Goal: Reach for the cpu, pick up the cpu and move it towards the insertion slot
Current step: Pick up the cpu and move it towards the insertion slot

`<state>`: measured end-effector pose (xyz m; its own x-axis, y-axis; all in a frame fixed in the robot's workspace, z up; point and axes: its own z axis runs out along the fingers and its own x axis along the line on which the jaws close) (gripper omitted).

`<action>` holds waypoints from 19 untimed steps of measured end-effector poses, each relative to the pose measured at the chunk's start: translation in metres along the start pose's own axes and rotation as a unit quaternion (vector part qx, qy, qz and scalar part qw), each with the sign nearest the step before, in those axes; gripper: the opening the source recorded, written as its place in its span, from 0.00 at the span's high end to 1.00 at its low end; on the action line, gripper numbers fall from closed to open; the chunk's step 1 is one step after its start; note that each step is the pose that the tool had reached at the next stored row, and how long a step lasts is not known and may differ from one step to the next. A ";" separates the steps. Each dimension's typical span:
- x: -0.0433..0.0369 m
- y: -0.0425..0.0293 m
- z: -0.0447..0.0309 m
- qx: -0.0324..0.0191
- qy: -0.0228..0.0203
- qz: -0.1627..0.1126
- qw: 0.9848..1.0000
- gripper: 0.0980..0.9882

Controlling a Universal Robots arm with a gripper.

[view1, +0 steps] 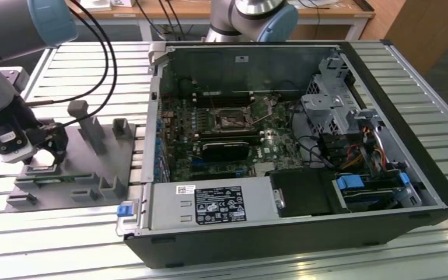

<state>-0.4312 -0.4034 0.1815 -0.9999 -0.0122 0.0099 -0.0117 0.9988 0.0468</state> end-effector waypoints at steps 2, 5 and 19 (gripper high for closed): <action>0.0000 0.0002 0.0004 0.000 0.000 0.000 1.000 0.35; 0.0001 0.0004 0.0007 -0.002 0.000 0.000 1.000 0.37; 0.0005 0.0010 -0.0102 -0.006 0.000 0.000 1.000 0.50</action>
<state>-0.4316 -0.4029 0.1918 -0.9999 -0.0124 0.0095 -0.0118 0.9982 0.0595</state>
